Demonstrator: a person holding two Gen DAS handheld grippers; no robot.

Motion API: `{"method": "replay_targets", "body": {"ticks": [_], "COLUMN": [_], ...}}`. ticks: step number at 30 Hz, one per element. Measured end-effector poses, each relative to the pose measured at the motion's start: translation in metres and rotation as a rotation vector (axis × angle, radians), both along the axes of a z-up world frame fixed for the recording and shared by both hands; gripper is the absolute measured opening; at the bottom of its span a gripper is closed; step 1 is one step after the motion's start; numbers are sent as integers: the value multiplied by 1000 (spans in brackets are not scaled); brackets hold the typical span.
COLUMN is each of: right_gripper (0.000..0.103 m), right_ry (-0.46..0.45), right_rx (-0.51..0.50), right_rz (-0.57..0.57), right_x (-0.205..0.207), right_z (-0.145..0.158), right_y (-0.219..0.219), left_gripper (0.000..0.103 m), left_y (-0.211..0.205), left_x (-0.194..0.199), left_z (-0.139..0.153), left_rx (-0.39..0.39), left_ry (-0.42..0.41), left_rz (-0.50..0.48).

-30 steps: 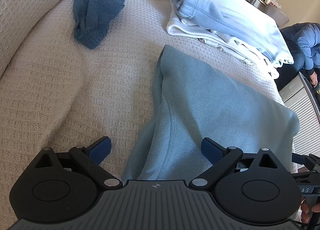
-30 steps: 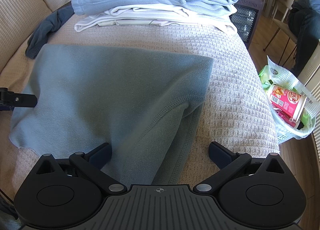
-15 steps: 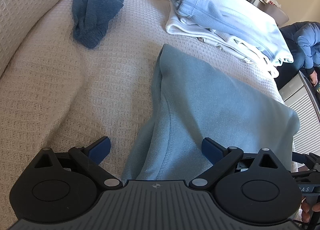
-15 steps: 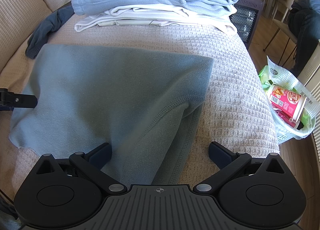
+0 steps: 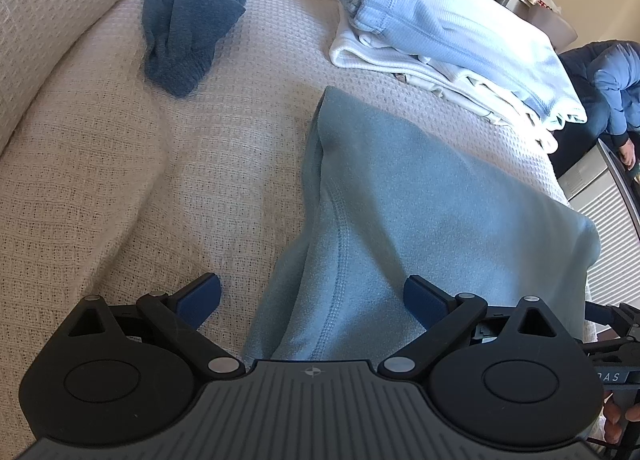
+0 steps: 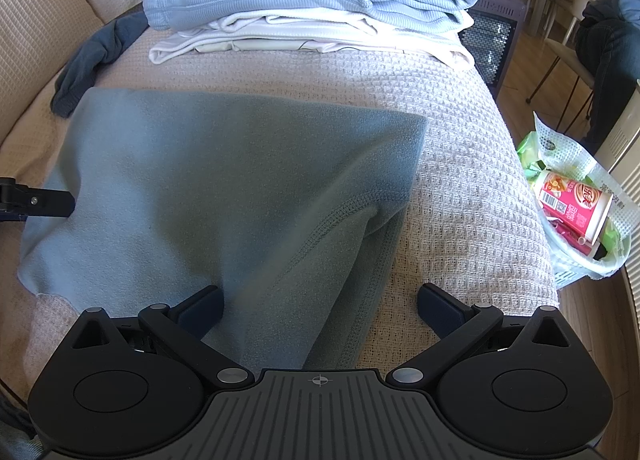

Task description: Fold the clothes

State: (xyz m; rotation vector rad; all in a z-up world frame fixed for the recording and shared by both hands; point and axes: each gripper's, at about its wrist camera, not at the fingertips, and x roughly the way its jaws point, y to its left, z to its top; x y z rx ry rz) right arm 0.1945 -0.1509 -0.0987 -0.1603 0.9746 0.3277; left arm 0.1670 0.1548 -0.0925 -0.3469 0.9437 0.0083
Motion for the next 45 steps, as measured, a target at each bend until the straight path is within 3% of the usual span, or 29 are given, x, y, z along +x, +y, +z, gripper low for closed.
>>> {"method": "replay_targets", "body": {"ticks": [21,32,36,39,43,45], "right_gripper": [103,103,103,103,92,78], "right_ry": [-3,12,14,14,0,-1], "right_rx": [-2,-3,0,0,16,38], "right_rz": [-1,2,2,-4,4,-6], "right_x": [-1,2,2,1,-4,-5], "right_z": [-1,-1,-2,-1,4,7], "right_y": [0,-1,-2,-1,-1,-3], "left_gripper": [99,95,79,40,27,19], "left_y": [-3,-22,-28,-29,-33,-32], "left_x": [-1,-4,-7,-7,-9,-11], "left_z": [1,4,7,10,12,16], "left_rx": [17,89,101,25,32,32], "left_ry": [1,-28,-47,-50,-65,-80], "left_rz": [-6,-84,-115,-133,-149,-143]}}
